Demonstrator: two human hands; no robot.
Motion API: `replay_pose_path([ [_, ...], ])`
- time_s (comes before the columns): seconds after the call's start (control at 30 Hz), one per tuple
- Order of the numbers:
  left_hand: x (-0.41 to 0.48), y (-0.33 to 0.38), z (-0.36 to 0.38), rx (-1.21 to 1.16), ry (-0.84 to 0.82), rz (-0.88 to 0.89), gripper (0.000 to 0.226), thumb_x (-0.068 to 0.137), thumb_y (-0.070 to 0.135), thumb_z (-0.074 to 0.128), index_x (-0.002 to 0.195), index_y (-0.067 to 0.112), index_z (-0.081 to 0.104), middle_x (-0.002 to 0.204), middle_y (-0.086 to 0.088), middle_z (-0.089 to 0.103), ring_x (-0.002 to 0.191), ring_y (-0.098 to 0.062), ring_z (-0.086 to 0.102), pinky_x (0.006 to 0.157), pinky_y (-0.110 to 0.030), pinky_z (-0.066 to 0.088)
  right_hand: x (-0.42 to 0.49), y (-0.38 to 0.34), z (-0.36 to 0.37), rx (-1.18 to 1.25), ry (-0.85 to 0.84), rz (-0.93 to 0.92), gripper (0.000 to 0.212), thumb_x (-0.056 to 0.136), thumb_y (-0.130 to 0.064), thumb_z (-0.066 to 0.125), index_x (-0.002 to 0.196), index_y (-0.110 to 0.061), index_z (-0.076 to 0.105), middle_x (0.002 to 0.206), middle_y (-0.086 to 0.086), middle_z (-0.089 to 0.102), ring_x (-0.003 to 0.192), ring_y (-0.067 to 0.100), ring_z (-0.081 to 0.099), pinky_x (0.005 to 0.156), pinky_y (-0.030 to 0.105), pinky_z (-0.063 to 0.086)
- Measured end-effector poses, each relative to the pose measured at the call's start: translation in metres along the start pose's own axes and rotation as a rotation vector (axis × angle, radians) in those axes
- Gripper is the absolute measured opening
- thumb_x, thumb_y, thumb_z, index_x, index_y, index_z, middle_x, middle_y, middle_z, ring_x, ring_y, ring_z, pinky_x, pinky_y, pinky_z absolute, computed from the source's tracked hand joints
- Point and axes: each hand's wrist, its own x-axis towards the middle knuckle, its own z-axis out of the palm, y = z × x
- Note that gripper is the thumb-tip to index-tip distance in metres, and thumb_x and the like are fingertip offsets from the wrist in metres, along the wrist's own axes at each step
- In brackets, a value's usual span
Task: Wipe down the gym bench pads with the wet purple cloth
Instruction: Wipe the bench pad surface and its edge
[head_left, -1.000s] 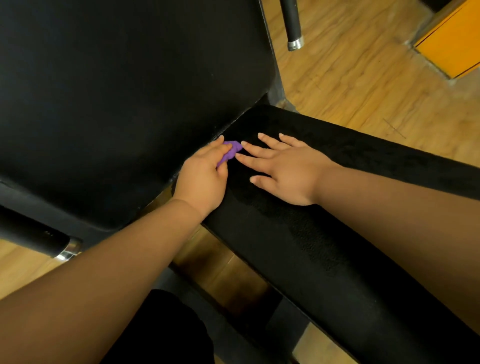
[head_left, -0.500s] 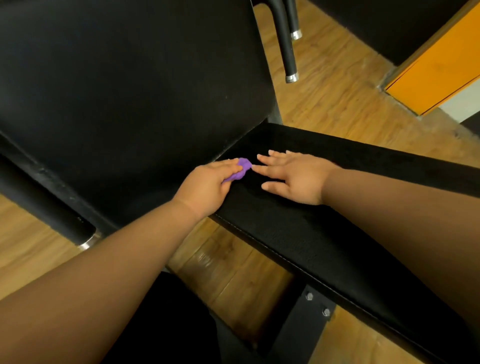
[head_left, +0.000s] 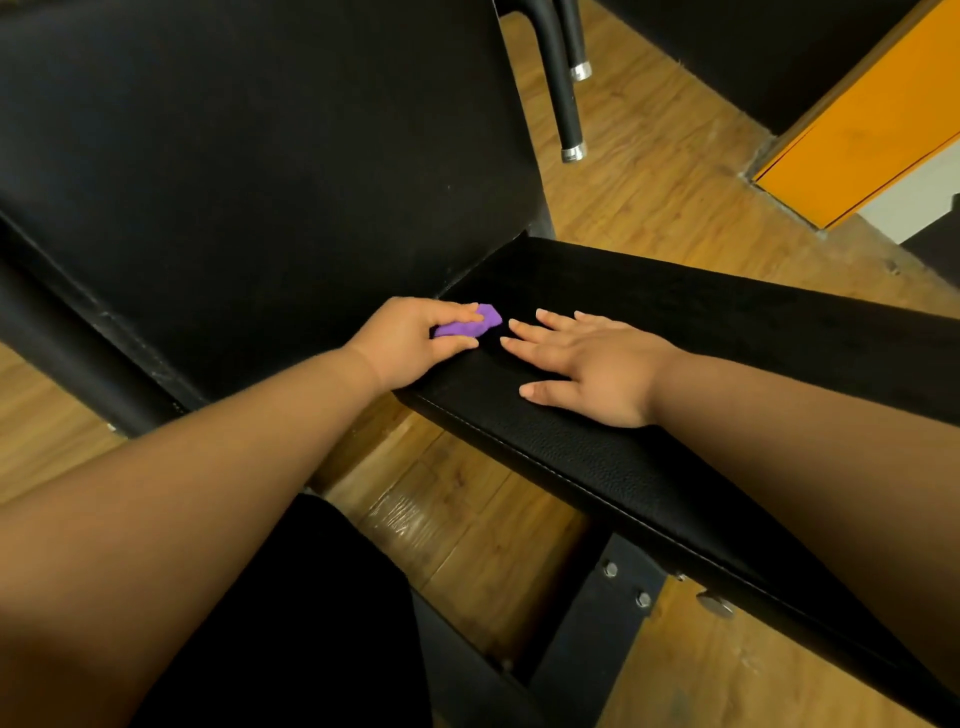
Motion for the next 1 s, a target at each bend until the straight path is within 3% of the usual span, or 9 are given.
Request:
replay_pose_path([
  [0.13, -0.016, -0.001, 0.004, -0.035, -0.054, 0.089, 0.039, 0.088, 0.026, 0.066, 0.126, 0.032, 0.056, 0.132, 0.021, 0.049, 0.125, 0.005, 0.044, 0.110, -0.020, 0.033, -0.001, -0.001, 0.000, -0.002, 0.001, -0.004, 0.061, 0.101, -0.053, 0.026, 0.154, -0.034, 0.001, 0.161, -0.012, -0.006, 0.147, 0.009, -0.011, 0.119, 0.033, -0.004],
  [0.23, -0.015, 0.000, 0.006, -0.060, -0.005, 0.029, 0.042, 0.091, 0.030, 0.062, 0.132, 0.027, 0.056, 0.138, 0.012, 0.053, 0.127, 0.000, 0.046, 0.112, -0.025, 0.033, -0.001, -0.001, 0.000, -0.002, 0.007, 0.002, 0.061, 0.101, -0.054, 0.026, 0.153, -0.035, 0.002, 0.161, -0.013, -0.005, 0.147, 0.009, -0.010, 0.120, 0.033, -0.003],
  [0.4, -0.027, 0.005, 0.013, -0.071, 0.035, 0.068, 0.037, 0.094, 0.025, 0.059, 0.131, 0.021, 0.057, 0.135, 0.009, 0.056, 0.121, 0.007, 0.045, 0.104, -0.014, 0.033, -0.003, -0.002, -0.001, 0.009, 0.004, 0.000, 0.060, 0.101, -0.052, 0.027, 0.154, -0.034, 0.003, 0.162, -0.012, -0.004, 0.148, 0.009, -0.009, 0.120, 0.034, -0.002],
  [0.53, -0.023, 0.004, 0.008, -0.049, 0.005, 0.067, 0.038, 0.094, 0.023, 0.060, 0.132, 0.020, 0.056, 0.138, 0.006, 0.055, 0.127, -0.002, 0.047, 0.108, -0.019, 0.033, -0.003, -0.005, -0.001, 0.001, 0.006, 0.008, 0.060, 0.101, -0.051, 0.027, 0.154, -0.034, 0.004, 0.162, -0.011, -0.003, 0.148, 0.010, -0.008, 0.121, 0.035, -0.002],
  [0.63, -0.012, 0.007, 0.010, -0.031, 0.077, -0.011, 0.040, 0.095, 0.024, 0.058, 0.135, 0.022, 0.054, 0.139, 0.006, 0.055, 0.129, -0.007, 0.047, 0.109, -0.023, 0.032, -0.005, -0.007, 0.001, -0.009, 0.019, 0.017, 0.060, 0.102, -0.050, 0.027, 0.154, -0.032, 0.005, 0.162, -0.010, -0.002, 0.148, 0.011, -0.008, 0.121, 0.035, -0.001],
  [0.83, -0.034, 0.007, 0.016, -0.043, 0.041, 0.060, 0.046, 0.089, 0.023, 0.067, 0.133, 0.024, 0.055, 0.137, 0.010, 0.055, 0.128, -0.001, 0.047, 0.109, -0.020, 0.035, -0.008, -0.011, 0.001, 0.003, 0.040, 0.026, 0.059, 0.102, -0.049, 0.028, 0.154, -0.032, 0.007, 0.162, -0.009, 0.000, 0.148, 0.012, -0.006, 0.122, 0.037, 0.000],
  [1.0, -0.028, 0.015, 0.014, -0.050, 0.061, -0.010, 0.040, 0.092, 0.024, 0.063, 0.132, 0.026, 0.057, 0.135, 0.010, 0.057, 0.127, -0.004, 0.048, 0.110, -0.023, 0.033, -0.008, -0.010, 0.001, 0.031, 0.058, 0.034, 0.060, 0.101, -0.050, 0.031, 0.154, -0.033, 0.007, 0.162, -0.011, 0.003, 0.148, 0.010, -0.004, 0.121, 0.035, 0.001],
])
